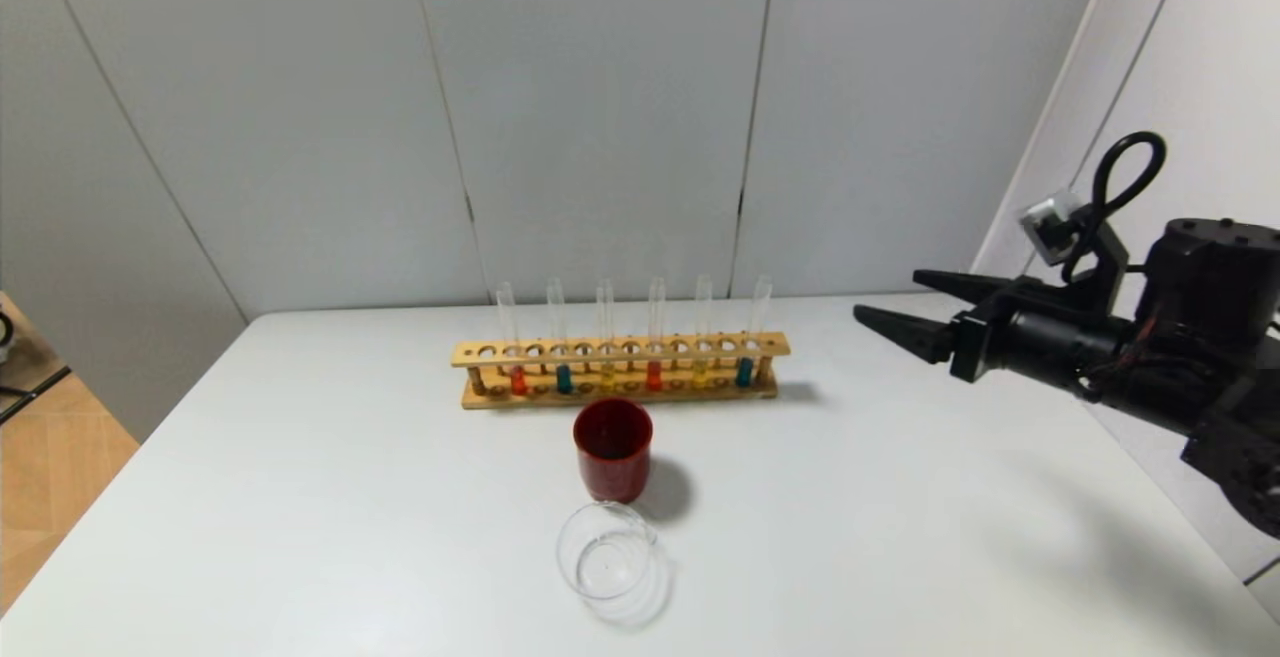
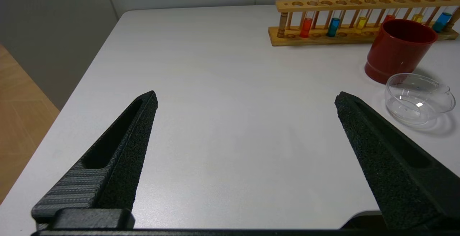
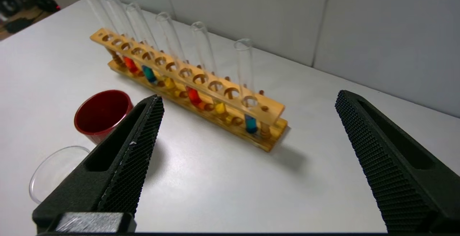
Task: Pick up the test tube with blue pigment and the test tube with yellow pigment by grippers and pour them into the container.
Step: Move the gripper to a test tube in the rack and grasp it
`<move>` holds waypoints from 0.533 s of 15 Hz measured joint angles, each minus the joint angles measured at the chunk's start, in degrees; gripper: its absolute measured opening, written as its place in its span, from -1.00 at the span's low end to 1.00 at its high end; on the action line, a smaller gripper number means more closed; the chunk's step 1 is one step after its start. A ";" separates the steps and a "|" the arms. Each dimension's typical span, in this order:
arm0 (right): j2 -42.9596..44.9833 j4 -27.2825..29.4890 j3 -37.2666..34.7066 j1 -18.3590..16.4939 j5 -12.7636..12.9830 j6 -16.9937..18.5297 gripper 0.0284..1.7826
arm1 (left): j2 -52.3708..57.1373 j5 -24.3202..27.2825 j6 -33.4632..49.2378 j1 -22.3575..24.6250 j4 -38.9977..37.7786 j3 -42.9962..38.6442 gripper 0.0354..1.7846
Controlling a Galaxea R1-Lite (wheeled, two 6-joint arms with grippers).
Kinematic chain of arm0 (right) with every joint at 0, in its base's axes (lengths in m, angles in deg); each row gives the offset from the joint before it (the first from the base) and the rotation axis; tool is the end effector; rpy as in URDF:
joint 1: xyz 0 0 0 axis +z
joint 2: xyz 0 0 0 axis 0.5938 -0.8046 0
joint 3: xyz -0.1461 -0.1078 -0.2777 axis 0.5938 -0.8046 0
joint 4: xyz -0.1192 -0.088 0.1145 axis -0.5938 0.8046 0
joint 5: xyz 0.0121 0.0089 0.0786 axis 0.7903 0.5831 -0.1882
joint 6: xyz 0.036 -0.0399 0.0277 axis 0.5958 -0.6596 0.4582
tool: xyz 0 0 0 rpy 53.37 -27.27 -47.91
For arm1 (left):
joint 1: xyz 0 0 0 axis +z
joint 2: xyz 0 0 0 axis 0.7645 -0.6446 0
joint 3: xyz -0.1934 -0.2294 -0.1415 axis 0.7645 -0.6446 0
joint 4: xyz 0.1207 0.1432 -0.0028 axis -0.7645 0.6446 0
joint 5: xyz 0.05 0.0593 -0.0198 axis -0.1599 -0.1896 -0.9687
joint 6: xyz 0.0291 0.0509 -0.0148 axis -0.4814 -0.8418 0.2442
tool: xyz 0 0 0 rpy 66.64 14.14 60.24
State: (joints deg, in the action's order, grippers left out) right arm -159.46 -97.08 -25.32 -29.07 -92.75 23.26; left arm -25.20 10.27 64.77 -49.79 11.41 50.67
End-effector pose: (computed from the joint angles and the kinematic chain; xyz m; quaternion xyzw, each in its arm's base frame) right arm 0.3346 0.0742 0.1777 0.0055 0.0698 0.3247 0.9432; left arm -0.0209 -0.0002 0.0770 -0.0060 0.0027 -0.0012 1.0000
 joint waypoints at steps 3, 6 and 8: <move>-6.10 -2.95 1.38 2.49 -0.02 -0.09 0.95 | 0.00 0.02 -0.02 0.00 0.00 0.00 0.96; -12.46 -6.01 4.11 4.24 0.06 -0.12 0.95 | 0.00 0.02 0.00 0.00 0.00 0.00 0.96; -16.40 -6.60 6.53 4.96 0.16 -0.20 0.95 | 0.00 0.00 -0.02 0.00 0.01 0.00 0.96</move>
State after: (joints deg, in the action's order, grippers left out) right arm -175.86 -103.68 -18.79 -24.11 -92.59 23.06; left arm -25.20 10.27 64.74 -49.79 11.43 50.67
